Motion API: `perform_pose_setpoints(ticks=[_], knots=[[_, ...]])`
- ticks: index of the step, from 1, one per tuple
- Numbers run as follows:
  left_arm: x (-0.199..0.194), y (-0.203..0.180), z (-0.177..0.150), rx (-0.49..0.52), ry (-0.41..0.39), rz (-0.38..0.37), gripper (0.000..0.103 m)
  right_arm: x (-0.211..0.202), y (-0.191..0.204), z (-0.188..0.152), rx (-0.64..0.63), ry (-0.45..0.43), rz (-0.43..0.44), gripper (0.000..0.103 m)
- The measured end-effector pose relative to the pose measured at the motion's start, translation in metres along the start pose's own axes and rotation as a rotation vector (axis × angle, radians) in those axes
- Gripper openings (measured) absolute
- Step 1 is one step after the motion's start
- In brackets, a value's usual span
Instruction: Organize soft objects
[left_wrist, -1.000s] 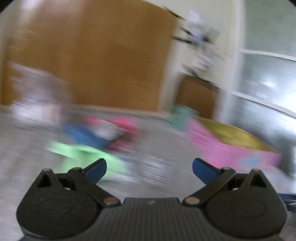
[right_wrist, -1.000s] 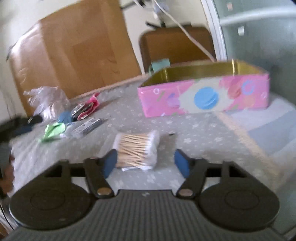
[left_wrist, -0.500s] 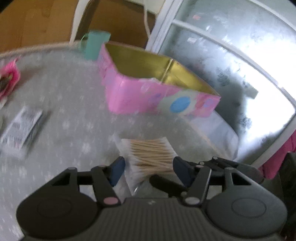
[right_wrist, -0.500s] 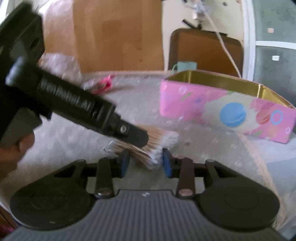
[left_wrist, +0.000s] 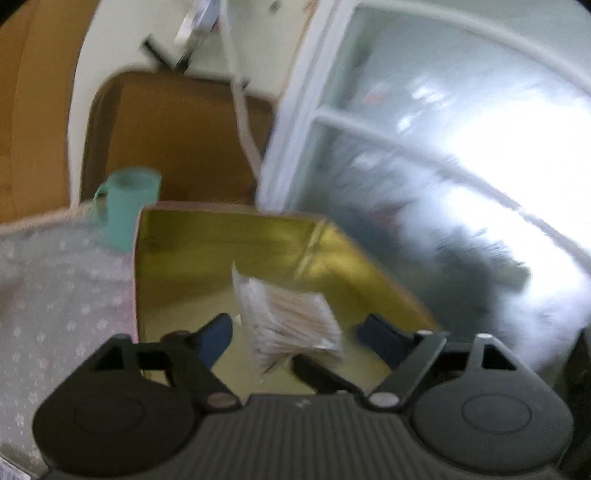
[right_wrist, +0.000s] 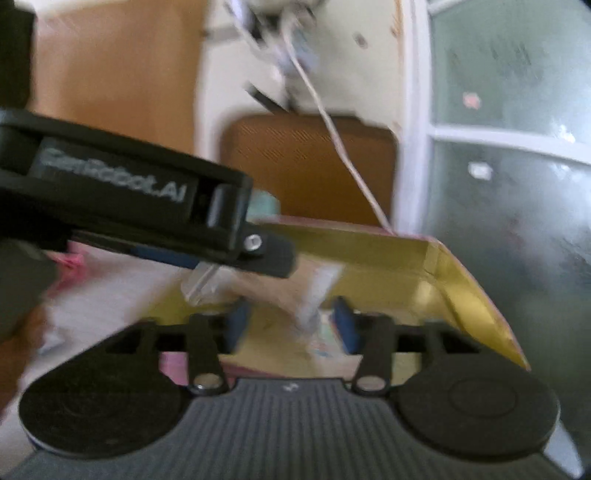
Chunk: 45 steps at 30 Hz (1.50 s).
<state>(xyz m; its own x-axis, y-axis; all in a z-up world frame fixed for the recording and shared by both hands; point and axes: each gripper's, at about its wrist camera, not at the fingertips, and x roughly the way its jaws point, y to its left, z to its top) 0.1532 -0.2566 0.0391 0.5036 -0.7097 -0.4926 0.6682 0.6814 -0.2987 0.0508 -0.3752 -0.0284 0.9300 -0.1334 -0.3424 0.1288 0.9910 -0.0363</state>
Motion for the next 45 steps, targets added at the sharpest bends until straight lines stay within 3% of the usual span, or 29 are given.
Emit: perform_pose_setpoints(ticks=[1, 3, 5, 7, 13, 17, 22, 23, 25, 27, 30, 31, 32, 34, 36, 42, 44, 45], knots=[[0.009, 0.003, 0.000, -0.012, 0.022, 0.033, 0.075, 0.005, -0.003, -0.001, 0.002, 0.027, -0.049, 0.060], [0.006, 0.008, 0.001, -0.042, 0.017, 0.044, 0.076, -0.005, -0.014, -0.003, 0.078, 0.013, -0.089, 0.060], [-0.020, 0.013, -0.004, -0.065, -0.047, -0.006, 0.080, -0.028, -0.021, -0.006, 0.157, -0.047, -0.068, 0.060], [-0.047, 0.018, -0.006, -0.050, -0.106, 0.001, 0.081, -0.049, -0.014, -0.009, 0.170, -0.095, -0.070, 0.060], [-0.142, 0.050, -0.039, -0.037, -0.216, 0.090, 0.082, -0.086, 0.028, -0.016, 0.181, -0.165, 0.093, 0.060], [-0.206, 0.098, -0.079, -0.097, -0.226, 0.279, 0.082, -0.084, 0.080, -0.022, 0.102, -0.070, 0.271, 0.060], [-0.275, 0.168, -0.133, -0.275, -0.200, 0.470, 0.081, -0.055, 0.163, -0.034, -0.065, 0.076, 0.452, 0.062], [-0.285, 0.178, -0.142, -0.305, -0.199, 0.492, 0.081, -0.048, 0.176, -0.034, -0.091, 0.094, 0.471, 0.065], [-0.303, 0.195, -0.158, -0.364, -0.203, 0.521, 0.081, -0.029, 0.203, -0.034, -0.124, 0.127, 0.477, 0.081], [-0.316, 0.205, -0.171, -0.410, -0.215, 0.521, 0.081, -0.009, 0.218, -0.027, -0.113, 0.155, 0.443, 0.086], [-0.319, 0.210, -0.176, -0.436, -0.220, 0.498, 0.081, 0.015, 0.237, -0.023, -0.123, 0.194, 0.368, 0.084], [-0.316, 0.208, -0.176, -0.435, -0.220, 0.487, 0.081, 0.021, 0.233, -0.022, -0.103, 0.228, 0.399, 0.069], [-0.313, 0.206, -0.176, -0.430, -0.220, 0.473, 0.081, 0.023, 0.228, -0.020, -0.077, 0.253, 0.430, 0.063], [-0.307, 0.202, -0.176, -0.414, -0.217, 0.432, 0.081, 0.011, 0.220, -0.023, -0.137, 0.241, 0.416, 0.026], [-0.294, 0.196, -0.171, -0.399, -0.208, 0.389, 0.081, 0.002, 0.209, -0.029, -0.170, 0.246, 0.421, 0.004], [-0.226, 0.172, -0.131, -0.324, -0.136, 0.241, 0.085, -0.028, 0.194, -0.042, -0.199, 0.192, 0.388, 0.009], [-0.197, 0.168, -0.114, -0.297, -0.093, 0.217, 0.091, -0.026, 0.198, -0.040, -0.198, 0.179, 0.405, 0.024], [-0.181, 0.167, -0.106, -0.276, -0.062, 0.227, 0.092, -0.023, 0.200, -0.038, -0.189, 0.173, 0.420, 0.044]])
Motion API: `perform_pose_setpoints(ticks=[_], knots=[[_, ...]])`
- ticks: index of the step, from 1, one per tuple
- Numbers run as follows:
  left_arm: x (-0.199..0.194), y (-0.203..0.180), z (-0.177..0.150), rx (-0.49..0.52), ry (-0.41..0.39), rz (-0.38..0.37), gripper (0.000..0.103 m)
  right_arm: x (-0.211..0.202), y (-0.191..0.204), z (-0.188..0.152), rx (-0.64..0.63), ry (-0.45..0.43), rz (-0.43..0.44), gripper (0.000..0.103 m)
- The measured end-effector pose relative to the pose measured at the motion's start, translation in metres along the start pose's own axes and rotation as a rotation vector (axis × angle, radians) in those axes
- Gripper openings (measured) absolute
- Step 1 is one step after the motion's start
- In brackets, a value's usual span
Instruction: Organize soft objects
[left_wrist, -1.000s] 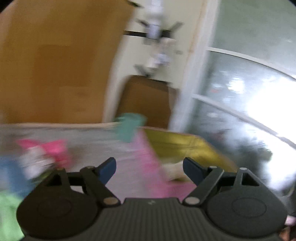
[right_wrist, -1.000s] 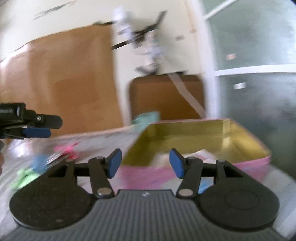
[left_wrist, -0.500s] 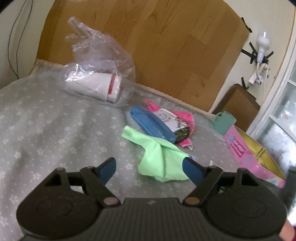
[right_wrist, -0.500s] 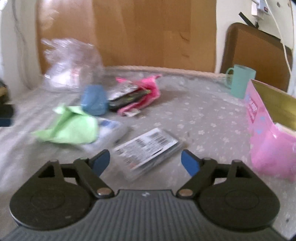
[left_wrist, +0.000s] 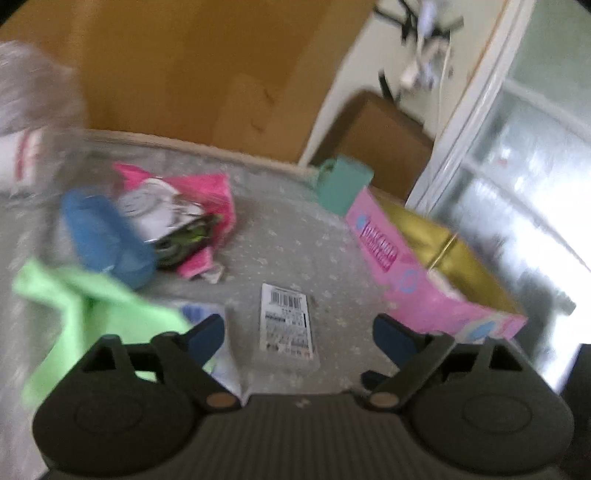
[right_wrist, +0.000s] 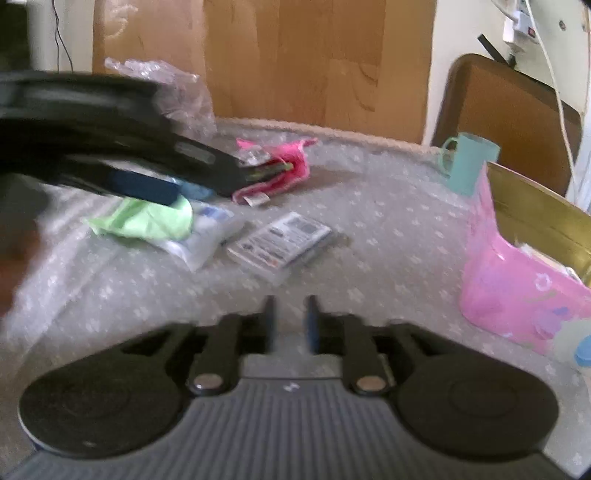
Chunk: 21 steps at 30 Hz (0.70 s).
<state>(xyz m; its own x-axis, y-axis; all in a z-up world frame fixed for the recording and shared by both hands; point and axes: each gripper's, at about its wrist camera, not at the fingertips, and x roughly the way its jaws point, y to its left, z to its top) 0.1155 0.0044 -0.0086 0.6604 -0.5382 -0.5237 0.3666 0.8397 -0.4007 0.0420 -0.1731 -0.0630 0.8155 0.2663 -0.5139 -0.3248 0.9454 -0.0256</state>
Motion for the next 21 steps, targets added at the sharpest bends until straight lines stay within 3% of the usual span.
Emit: perform_pose_setpoints(ticks=[1, 7, 8, 9, 10, 14, 17, 21], knots=[[0.014, -0.005, 0.004, 0.021, 0.020, 0.021, 0.093, 0.002, 0.002, 0.002, 0.000, -0.009, 0.008, 0.057], [0.078, -0.009, 0.007, 0.067, 0.177, 0.098, 0.093, 0.041, -0.003, 0.023, -0.020, 0.023, 0.005, 0.057], [0.079, -0.010, 0.004, 0.081, 0.162, 0.103, 0.089, 0.050, -0.008, 0.026, 0.012, 0.037, 0.033, 0.058], [0.080, -0.013, 0.001, 0.094, 0.160, 0.122, 0.073, 0.054, -0.013, 0.026, 0.051, 0.036, 0.056, 0.058], [0.078, -0.016, 0.000, 0.099, 0.156, 0.121, 0.064, 0.055, -0.016, 0.026, 0.071, 0.030, 0.061, 0.050], [0.065, -0.016, -0.004, 0.010, 0.186, 0.046, 0.064, 0.030, -0.020, 0.012, 0.107, 0.001, 0.057, 0.048], [0.053, -0.042, -0.019, 0.050, 0.144, 0.024, 0.065, 0.001, -0.016, 0.003, 0.092, -0.063, -0.009, 0.048], [0.033, -0.086, -0.005, 0.097, 0.067, -0.057, 0.065, -0.050, -0.031, 0.008, 0.095, -0.210, -0.103, 0.048]])
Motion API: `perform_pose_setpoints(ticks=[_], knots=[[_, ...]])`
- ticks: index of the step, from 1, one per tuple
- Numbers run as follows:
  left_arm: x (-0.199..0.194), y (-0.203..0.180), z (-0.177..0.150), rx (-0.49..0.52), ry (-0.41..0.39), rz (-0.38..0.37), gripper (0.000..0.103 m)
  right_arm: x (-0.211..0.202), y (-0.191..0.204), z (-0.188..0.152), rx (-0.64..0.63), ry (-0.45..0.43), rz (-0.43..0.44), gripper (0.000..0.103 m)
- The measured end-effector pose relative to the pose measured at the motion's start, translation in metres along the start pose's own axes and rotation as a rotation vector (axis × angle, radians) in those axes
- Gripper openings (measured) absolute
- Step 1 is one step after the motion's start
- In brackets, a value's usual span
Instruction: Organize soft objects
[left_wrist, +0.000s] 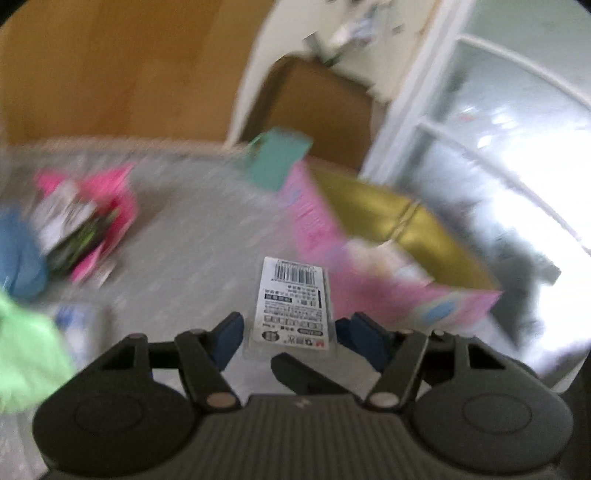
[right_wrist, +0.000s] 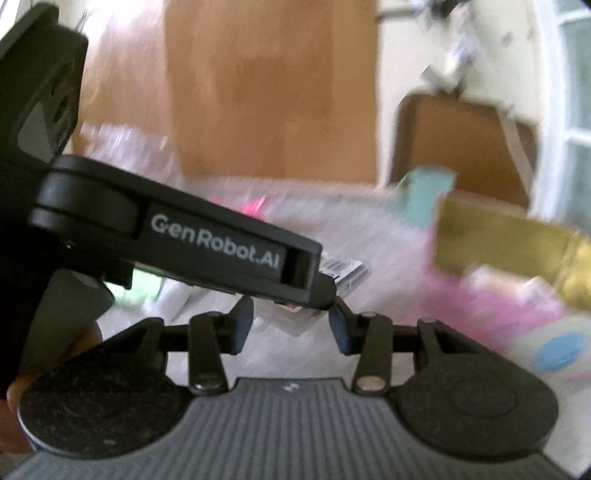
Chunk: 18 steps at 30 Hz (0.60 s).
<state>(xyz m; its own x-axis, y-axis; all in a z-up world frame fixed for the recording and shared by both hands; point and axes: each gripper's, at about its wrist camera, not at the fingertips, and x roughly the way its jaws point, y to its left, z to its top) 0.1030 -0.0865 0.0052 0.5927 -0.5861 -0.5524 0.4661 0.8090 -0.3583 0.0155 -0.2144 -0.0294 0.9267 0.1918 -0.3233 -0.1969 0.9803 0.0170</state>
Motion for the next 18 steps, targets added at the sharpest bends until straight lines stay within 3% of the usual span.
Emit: perform_pose_setpoints(ticks=[4, 7, 13, 17, 18], knots=[[-0.010, -0.055, 0.030, 0.095, -0.101, -0.077, 0.065, -0.036, -0.028, 0.026, -0.023, -0.127, -0.111, 0.048], [0.014, -0.104, 0.054, 0.159, -0.112, -0.161, 0.065, -0.053, -0.069, 0.031, -0.033, -0.169, -0.232, 0.048], [0.106, -0.199, 0.063, 0.258, -0.031, -0.276, 0.065, -0.064, -0.170, 0.011, 0.087, -0.125, -0.364, 0.048], [0.166, -0.224, 0.059, 0.229, 0.030, -0.297, 0.068, -0.044, -0.215, -0.001, 0.139, -0.068, -0.410, 0.050], [0.178, -0.227, 0.058, 0.220, 0.048, -0.290, 0.070, -0.040, -0.222, -0.002, 0.131, -0.050, -0.433, 0.056]])
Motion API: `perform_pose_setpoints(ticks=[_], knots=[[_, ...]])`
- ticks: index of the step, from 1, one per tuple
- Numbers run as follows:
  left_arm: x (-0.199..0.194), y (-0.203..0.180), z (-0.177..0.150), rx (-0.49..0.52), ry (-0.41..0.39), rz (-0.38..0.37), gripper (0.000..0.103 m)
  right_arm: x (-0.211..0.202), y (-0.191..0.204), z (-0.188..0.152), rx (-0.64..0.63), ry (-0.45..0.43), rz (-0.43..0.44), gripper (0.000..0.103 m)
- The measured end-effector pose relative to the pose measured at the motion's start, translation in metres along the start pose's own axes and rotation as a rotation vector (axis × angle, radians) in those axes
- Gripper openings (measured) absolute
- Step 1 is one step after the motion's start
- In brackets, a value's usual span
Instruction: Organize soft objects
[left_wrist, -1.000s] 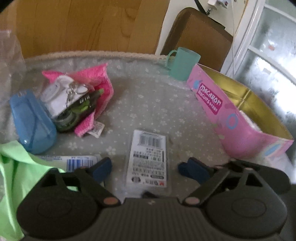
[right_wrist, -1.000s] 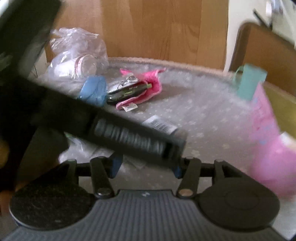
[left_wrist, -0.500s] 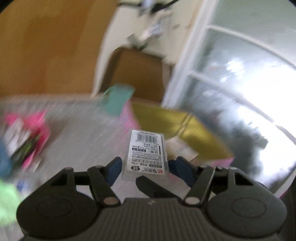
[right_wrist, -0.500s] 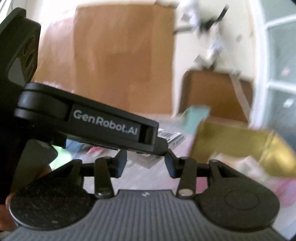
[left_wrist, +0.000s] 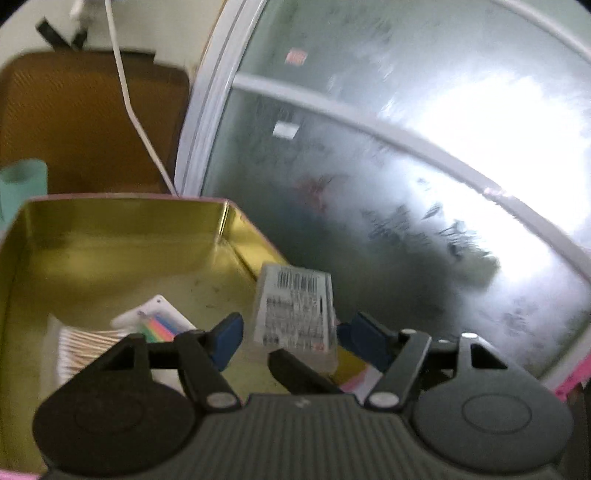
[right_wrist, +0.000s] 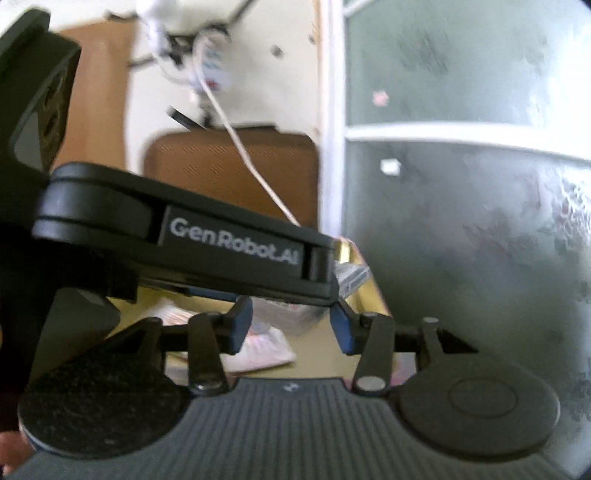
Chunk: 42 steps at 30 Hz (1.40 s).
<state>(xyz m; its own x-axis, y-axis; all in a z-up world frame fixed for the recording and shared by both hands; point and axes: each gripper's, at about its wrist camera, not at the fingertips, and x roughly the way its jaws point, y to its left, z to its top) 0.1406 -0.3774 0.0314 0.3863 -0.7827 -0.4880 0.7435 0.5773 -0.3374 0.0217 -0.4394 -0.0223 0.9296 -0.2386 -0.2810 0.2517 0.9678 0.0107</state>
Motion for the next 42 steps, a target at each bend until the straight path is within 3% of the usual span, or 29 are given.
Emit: perform_pose_setpoints(ticks=[2, 3, 6, 9, 13, 16, 19, 24, 27, 29, 32, 36, 39, 40, 41, 42], knots=[[0.013, 0.005, 0.001, -0.015, 0.023, 0.051, 0.070, 0.006, -0.007, -0.004, -0.019, 0.007, -0.094, 0.059], [0.011, 0.006, 0.003, -0.029, 0.020, 0.075, 0.070, 0.003, -0.011, -0.003, 0.003, -0.003, -0.097, 0.059], [-0.030, 0.015, -0.002, -0.045, -0.051, 0.038, 0.078, -0.023, -0.016, -0.006, 0.084, -0.054, -0.037, 0.059], [-0.087, 0.026, -0.016, 0.000, -0.117, 0.072, 0.080, -0.054, -0.003, -0.017, 0.087, -0.094, 0.015, 0.059], [-0.163, 0.054, -0.050, 0.026, -0.141, 0.139, 0.080, -0.077, 0.038, -0.030, 0.109, -0.074, 0.148, 0.059], [-0.226, 0.083, -0.086, 0.020, -0.159, 0.240, 0.081, -0.076, 0.082, -0.035, 0.094, -0.018, 0.258, 0.059], [-0.288, 0.124, -0.126, -0.033, -0.176, 0.396, 0.082, -0.068, 0.131, -0.039, 0.074, 0.065, 0.378, 0.059], [-0.386, 0.209, -0.192, -0.275, -0.242, 0.686, 0.082, -0.059, 0.223, -0.043, 0.001, 0.208, 0.600, 0.061], [-0.421, 0.246, -0.221, -0.403, -0.290, 0.783, 0.082, -0.056, 0.286, -0.040, -0.106, 0.235, 0.698, 0.071], [-0.434, 0.261, -0.237, -0.461, -0.321, 0.806, 0.082, -0.053, 0.317, -0.039, -0.171, 0.236, 0.728, 0.078], [-0.445, 0.274, -0.253, -0.500, -0.357, 0.793, 0.082, -0.039, 0.352, -0.031, -0.246, 0.226, 0.695, 0.079], [-0.442, 0.261, -0.252, -0.439, -0.402, 0.794, 0.085, -0.028, 0.389, -0.025, -0.313, 0.188, 0.674, 0.081], [-0.443, 0.260, -0.253, -0.442, -0.420, 0.787, 0.085, -0.011, 0.419, -0.028, -0.350, 0.261, 0.711, 0.081], [-0.444, 0.262, -0.254, -0.455, -0.427, 0.781, 0.085, -0.008, 0.425, -0.032, -0.364, 0.275, 0.716, 0.080], [-0.445, 0.264, -0.255, -0.471, -0.435, 0.775, 0.085, -0.009, 0.432, -0.036, -0.405, 0.234, 0.695, 0.072], [-0.448, 0.266, -0.257, -0.488, -0.445, 0.768, 0.085, -0.014, 0.435, -0.040, -0.458, 0.197, 0.671, 0.038]])
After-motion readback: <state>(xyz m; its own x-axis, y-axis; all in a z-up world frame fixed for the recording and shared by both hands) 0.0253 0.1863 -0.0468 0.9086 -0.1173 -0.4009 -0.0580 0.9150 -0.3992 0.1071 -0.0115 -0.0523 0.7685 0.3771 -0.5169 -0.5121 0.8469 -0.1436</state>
